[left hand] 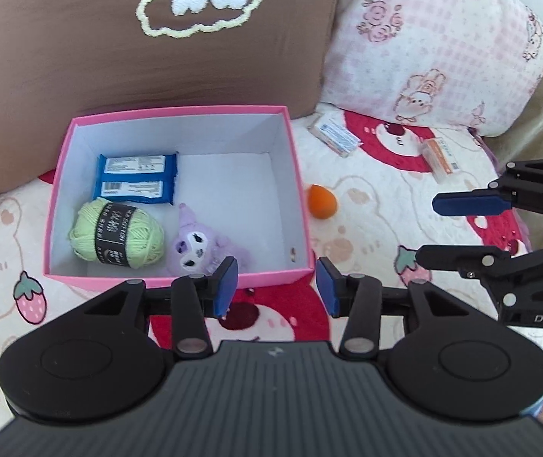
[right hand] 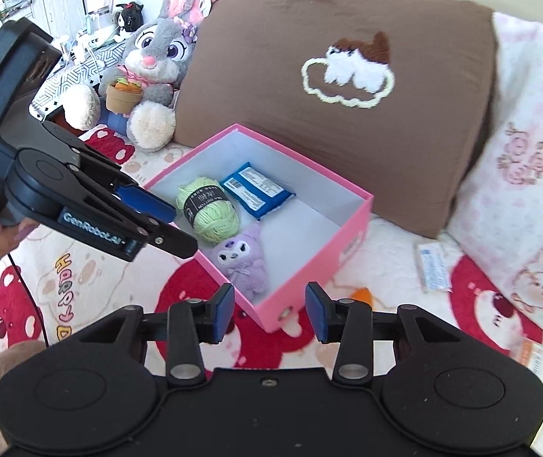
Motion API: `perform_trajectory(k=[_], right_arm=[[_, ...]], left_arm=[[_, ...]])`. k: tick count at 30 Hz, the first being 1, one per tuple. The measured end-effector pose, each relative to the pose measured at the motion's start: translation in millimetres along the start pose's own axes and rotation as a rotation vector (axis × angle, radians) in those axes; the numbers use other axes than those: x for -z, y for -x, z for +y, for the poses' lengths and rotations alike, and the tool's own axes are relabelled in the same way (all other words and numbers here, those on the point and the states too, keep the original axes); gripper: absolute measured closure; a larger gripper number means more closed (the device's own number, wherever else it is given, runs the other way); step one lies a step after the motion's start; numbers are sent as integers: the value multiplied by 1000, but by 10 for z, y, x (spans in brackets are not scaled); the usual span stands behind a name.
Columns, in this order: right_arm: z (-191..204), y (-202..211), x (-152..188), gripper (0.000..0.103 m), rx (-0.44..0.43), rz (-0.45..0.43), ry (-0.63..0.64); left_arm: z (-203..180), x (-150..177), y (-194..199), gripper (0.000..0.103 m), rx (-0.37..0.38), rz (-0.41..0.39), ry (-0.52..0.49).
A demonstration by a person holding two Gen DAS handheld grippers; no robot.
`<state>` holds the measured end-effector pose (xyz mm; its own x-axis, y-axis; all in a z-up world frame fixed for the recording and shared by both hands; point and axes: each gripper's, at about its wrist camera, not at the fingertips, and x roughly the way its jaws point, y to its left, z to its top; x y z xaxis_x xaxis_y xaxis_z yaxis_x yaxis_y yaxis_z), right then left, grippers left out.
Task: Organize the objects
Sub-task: 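Raise the left tool out of the box and move toward the clear floss box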
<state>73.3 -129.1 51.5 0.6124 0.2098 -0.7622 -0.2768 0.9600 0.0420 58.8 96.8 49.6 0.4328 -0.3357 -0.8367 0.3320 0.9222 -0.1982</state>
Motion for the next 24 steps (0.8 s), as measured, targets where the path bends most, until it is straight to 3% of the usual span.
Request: perform_trajectory(k=[9, 16, 24], right_arm=[[-250, 338, 281, 53, 37, -53, 6], [-478, 378, 481, 46, 22, -93, -7], [-534, 293, 654, 37, 30, -99, 58]], left_arm=[[-390, -32, 49, 53, 28, 6, -56], [-646, -46, -27, 51, 59, 16, -82], [-888, -125, -137, 46, 98, -39, -102]])
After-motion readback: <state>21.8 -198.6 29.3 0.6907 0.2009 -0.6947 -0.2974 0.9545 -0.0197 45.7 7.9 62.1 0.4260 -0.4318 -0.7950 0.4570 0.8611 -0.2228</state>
